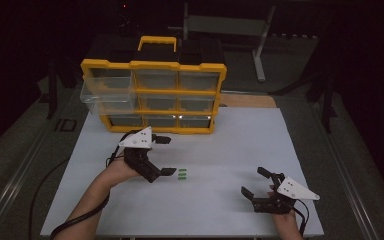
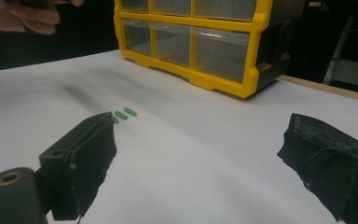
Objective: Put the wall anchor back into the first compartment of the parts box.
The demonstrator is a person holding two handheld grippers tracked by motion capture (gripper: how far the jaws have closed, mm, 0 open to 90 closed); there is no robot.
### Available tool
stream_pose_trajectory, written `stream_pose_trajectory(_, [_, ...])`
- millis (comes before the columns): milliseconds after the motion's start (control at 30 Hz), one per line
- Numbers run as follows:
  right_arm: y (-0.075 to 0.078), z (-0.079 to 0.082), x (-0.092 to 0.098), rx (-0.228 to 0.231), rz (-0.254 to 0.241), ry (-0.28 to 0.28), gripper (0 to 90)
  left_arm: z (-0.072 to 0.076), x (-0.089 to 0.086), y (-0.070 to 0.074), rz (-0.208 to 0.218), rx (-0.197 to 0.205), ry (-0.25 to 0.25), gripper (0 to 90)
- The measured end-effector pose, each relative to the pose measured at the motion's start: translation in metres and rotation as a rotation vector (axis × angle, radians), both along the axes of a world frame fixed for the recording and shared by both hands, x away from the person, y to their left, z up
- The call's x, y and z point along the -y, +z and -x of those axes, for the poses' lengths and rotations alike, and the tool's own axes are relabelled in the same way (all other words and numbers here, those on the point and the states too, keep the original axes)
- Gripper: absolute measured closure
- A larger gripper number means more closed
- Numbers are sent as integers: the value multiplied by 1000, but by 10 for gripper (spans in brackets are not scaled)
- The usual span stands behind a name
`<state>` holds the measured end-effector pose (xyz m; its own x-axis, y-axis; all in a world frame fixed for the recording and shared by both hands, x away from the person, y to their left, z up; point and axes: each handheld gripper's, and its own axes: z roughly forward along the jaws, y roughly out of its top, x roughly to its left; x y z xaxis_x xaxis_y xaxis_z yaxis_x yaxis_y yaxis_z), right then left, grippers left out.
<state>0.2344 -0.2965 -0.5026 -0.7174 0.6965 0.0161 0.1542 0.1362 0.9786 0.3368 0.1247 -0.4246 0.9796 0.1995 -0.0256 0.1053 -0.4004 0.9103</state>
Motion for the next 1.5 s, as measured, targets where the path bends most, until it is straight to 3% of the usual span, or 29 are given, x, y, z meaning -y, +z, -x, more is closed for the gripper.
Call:
stream_pose_trajectory(200, [-1, -1, 1, -7, -3, 1, 90, -12, 11, -20, -39, -22, -12, 9])
stream_pose_trajectory(367, [-1, 0, 1, -6, -6, -5, 90, -18, 21, -37, -94, -47, 28, 33])
stream_pose_trajectory(633, [-2, 0, 1, -10, -1, -3, 90, -25, 28, -59, -162, -99, 18, 155])
stream_pose_trajectory(867, [-2, 0, 1, -13, 0, -4, 90, -29, 33, -71, -225, -101, 15, 385])
stream_pose_trajectory(1067, [0, 1, 2, -2, 1, -12, 96, -32, 39, -81, -297, -95, 36, 460])
stream_pose_trajectory(1267, [0, 2, 4, -5, -3, -20, 96, -36, 44, -86, -345, -100, 40, 659])
stream_pose_trajectory(1500, [-1, 1, 4, -10, -1, -18, 96, -39, 47, -95, -383, -118, 38, 727])
